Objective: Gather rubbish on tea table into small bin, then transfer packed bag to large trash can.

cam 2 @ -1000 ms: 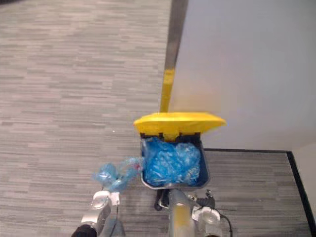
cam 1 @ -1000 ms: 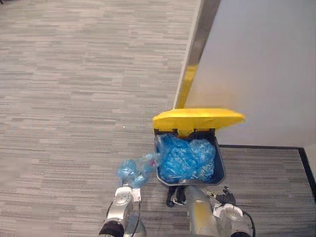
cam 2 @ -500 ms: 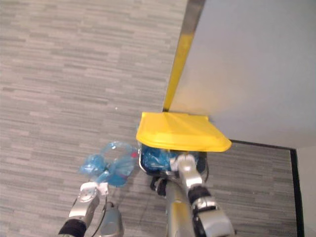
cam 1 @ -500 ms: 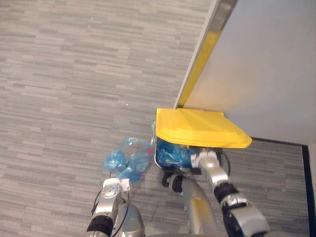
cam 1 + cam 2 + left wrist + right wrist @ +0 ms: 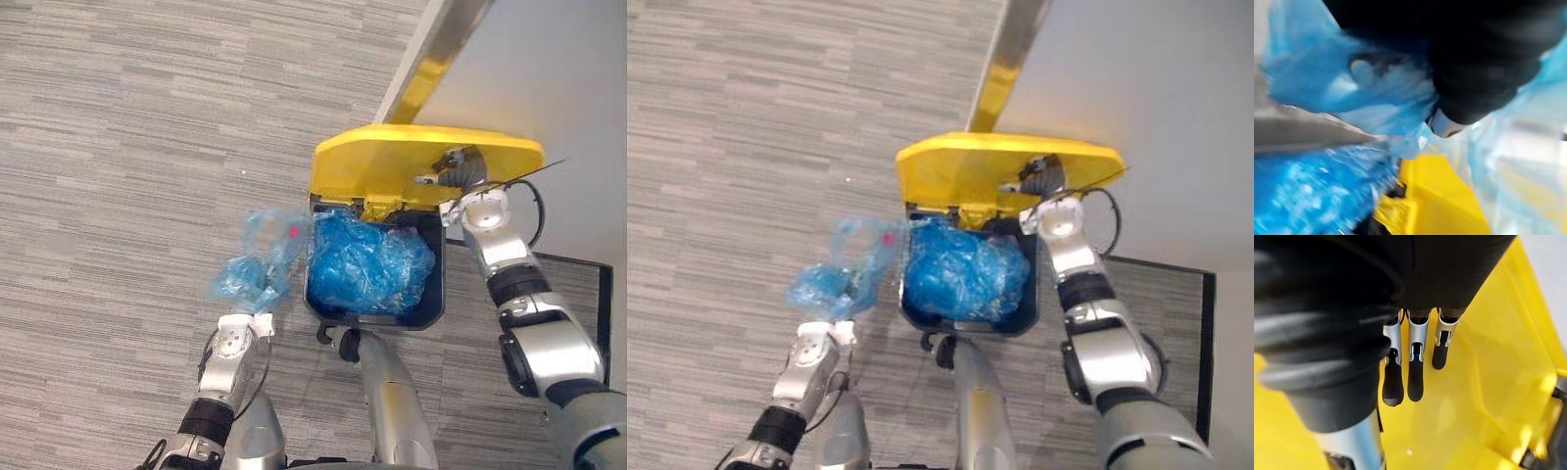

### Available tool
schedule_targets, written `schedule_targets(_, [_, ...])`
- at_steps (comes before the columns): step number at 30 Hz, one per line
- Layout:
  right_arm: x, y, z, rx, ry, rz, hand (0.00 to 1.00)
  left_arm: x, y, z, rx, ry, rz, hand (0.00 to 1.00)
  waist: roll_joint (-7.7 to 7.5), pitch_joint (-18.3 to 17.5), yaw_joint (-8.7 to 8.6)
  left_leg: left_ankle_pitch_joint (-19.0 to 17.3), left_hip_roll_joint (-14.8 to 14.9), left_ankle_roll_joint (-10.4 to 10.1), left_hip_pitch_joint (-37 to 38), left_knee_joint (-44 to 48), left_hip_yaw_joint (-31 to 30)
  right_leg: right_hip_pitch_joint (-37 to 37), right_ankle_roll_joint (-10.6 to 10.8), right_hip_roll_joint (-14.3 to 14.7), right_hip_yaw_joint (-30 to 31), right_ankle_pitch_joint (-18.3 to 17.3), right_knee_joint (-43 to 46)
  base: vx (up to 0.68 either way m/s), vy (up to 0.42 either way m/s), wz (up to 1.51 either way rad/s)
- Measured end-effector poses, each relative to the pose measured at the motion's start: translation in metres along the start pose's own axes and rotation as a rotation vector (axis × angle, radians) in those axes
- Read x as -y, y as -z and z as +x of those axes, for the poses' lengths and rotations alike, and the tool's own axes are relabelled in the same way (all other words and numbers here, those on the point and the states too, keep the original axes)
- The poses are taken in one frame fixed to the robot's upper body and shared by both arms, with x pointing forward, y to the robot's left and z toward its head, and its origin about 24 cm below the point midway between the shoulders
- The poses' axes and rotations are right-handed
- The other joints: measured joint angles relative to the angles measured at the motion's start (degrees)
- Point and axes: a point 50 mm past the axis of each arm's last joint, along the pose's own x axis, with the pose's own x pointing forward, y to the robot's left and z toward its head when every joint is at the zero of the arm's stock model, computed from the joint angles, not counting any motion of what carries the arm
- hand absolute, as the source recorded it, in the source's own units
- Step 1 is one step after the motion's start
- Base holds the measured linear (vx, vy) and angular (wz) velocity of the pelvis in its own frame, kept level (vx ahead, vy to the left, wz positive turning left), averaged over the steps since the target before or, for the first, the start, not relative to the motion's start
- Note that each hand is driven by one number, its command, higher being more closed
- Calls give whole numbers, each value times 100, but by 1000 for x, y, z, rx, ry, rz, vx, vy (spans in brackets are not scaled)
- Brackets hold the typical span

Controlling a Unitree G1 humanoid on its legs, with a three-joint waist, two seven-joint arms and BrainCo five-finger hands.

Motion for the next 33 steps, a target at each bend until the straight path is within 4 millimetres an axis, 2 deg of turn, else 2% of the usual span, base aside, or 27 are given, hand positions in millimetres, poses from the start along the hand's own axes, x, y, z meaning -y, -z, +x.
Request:
schedule_targets(6, [2, -10, 4, 23, -22, -19, 0, 27, -26, 1, 112, 142, -62, 100, 13, 8, -159, -7, -17, -14, -88, 80, -84, 1, 8, -42, -63, -5, 0, -23, -4, 5])
schedule_targets(12, [5, -22, 10, 42, -17, -17, 0, 60, -56, -6, 232, 303, -126, 100, 47, 27, -218, -23, -34, -44, -71, 93, -122, 29, 39, -43, -62, -6, -71, -69, -25, 0])
schedule_targets(14, [6, -23, 11, 40, -19, -9, 0, 79, -79, -5, 320, 391, -143, 100, 70, 40, -204, -37, -29, -72, -91, 146, -125, 36, 7, -23, -58, 25, -112, -78, -29, -4])
schedule_targets(17, [7, -28, 13, 51, -23, -4, 0, 100, -106, 1, 418, 470, -155, 100, 192, 107, -205, -59, 36, -128, -52, 162, -131, 116, 26, 51, -57, 73, -180, -83, -37, -2])
schedule_targets(18, [6, -31, 13, 57, -27, -1, 0, 109, -119, 2, 469, 503, -163, 100, 202, 108, -205, -21, 41, -155, -29, 97, -131, 116, 6, 70, -56, 106, -227, -33, -24, -2])
schedule_targets(21, [5, -35, 14, 66, -35, 9, 0, 127, -141, 2, 552, 556, -163, 100, 211, 113, -236, -13, 48, -172, -88, 270, -124, 113, -50, 133, -49, 148, -285, -52, -37, -13])
schedule_targets(24, [3, -40, 15, 80, -46, -8, 0, 137, -149, 1, 584, 590, -155, 100, 215, 113, -352, 11, 78, -160, -45, 80, -102, 112, 5, 147, -45, 189, -330, -30, -32, 1])
schedule_targets(28, [0, -46, 16, 96, -65, -28, 0, 144, -154, 2, 604, 593, -129, 100, 214, 114, -357, 4, 76, -175, -126, 300, -84, 87, -5, 189, -41, 199, -341, -35, -34, -11])
schedule_targets(31, [4, -48, 17, 105, -61, -45, 0, 150, -153, 9, 587, 596, -108, 100, 215, 117, -406, 55, 97, -158, -72, -23, -79, 38, 33, 221, 46, 231, -414, -37, -59, 12])
schedule_targets(33, [5, -58, 18, 135, -73, -64, 0, 149, -149, 15, 565, 580, -91, 100, 210, 120, -412, -59, -115, -192, -283, 836, -40, -42, -78, 214, 73, 325, -508, -56, -26, -19])
